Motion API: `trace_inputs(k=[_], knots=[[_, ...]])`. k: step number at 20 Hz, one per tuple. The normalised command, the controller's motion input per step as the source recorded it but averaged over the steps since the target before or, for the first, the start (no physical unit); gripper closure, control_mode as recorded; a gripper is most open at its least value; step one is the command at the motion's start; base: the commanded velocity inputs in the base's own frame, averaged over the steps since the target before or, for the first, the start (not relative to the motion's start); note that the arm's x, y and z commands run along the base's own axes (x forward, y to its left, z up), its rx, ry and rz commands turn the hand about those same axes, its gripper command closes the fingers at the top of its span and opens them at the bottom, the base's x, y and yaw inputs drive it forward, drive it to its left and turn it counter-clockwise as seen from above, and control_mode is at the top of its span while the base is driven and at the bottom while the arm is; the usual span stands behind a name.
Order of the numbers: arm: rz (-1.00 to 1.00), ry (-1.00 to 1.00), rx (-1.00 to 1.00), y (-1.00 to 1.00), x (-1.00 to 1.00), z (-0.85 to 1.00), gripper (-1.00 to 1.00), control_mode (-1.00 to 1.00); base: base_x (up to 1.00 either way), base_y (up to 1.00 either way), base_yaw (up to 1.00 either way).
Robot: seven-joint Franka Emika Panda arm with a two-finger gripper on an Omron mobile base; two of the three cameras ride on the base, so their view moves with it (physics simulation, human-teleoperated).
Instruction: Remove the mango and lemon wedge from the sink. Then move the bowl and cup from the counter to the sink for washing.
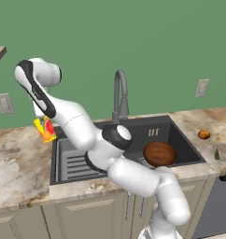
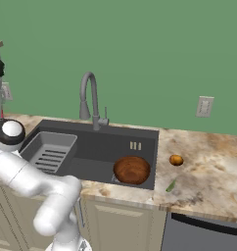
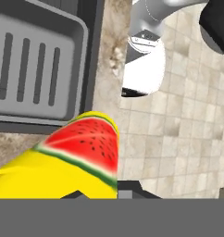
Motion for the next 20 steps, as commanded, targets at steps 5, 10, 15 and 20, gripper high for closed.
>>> trace_inputs(k=[5, 10, 15, 20], knots=[[0.00, 0.00, 0.00, -0.50, -0.25, 0.06, 1.00, -1.00, 0.00, 0.00, 0.00], [0.00, -0.02, 0.00, -0.50, -0.24, 0.03, 1.00, -1.00, 0.00, 0.00, 0.00], [0.00, -0.05, 0.00, -0.50, -0.21, 0.06, 1.00, -1.00, 0.00, 0.00, 0.00], [0.00, -0.08, 0.02, -0.50, -0.18, 0.10, 1.00, -1.00, 0.00, 0.00, 0.00]])
